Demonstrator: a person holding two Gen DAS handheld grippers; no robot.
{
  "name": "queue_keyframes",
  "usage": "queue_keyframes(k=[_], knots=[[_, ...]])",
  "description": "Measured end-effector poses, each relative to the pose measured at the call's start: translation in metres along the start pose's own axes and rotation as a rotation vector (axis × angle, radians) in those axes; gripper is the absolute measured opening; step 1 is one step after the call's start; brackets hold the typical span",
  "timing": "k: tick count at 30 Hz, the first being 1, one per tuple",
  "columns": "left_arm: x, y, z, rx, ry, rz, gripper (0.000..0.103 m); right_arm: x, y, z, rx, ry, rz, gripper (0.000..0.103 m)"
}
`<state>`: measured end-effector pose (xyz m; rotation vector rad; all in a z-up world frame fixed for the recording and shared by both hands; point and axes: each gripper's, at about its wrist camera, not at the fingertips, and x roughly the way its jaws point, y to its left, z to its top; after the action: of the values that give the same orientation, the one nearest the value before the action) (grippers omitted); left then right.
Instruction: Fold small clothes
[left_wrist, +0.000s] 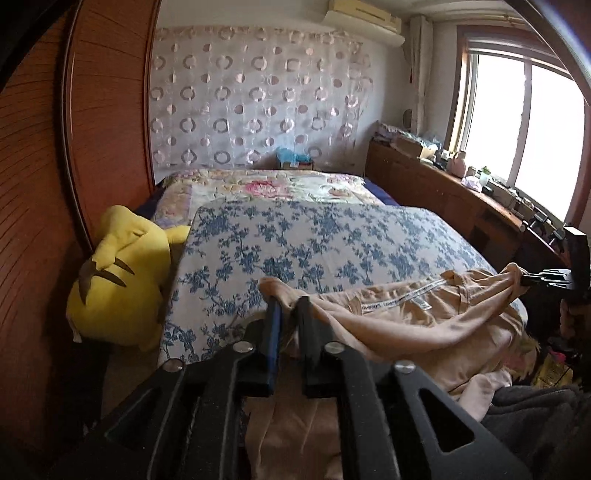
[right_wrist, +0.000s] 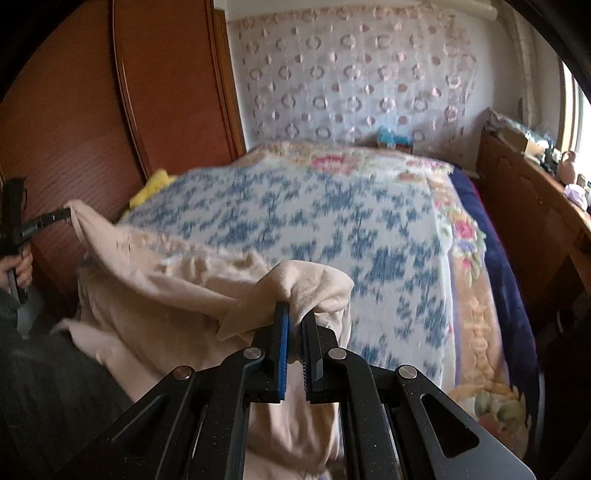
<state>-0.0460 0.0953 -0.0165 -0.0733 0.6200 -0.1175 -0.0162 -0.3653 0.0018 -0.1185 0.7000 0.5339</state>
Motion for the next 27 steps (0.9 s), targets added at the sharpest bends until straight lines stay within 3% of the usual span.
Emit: queue_keyframes(k=[2, 4, 7, 10, 22, 27], knots=[[-0.001, 0.0, -0.003, 0.012, -0.002, 0.007, 0.029, 0.005, 0.0, -0.001, -0.002, 0.025, -0.009, 0.008], [-0.003, -0.001, -0.004, 0.018, -0.011, -0.006, 0.046, 0.007, -0.003, 0.003, 0.006, 0.033, -0.028, 0.022], [0.004, 0.0, 0.0, 0.036, -0.009, 0.002, 0.059, 0.005, -0.008, 0.013, 0.019, 0.012, -0.052, 0.041], [0.018, 0.005, 0.007, 0.037, 0.006, -0.002, 0.072, 0.01, -0.011, 0.021, 0.01, -0.008, -0.076, 0.047], [0.093, 0.029, 0.015, 0.031, 0.121, 0.057, 0.072, 0.087, -0.04, 0.027, 0.079, 0.067, -0.074, 0.047], [0.113, 0.042, 0.014, 0.007, 0.143, 0.094, 0.072, 0.098, -0.042, 0.026, 0.084, 0.098, -0.056, 0.047]])
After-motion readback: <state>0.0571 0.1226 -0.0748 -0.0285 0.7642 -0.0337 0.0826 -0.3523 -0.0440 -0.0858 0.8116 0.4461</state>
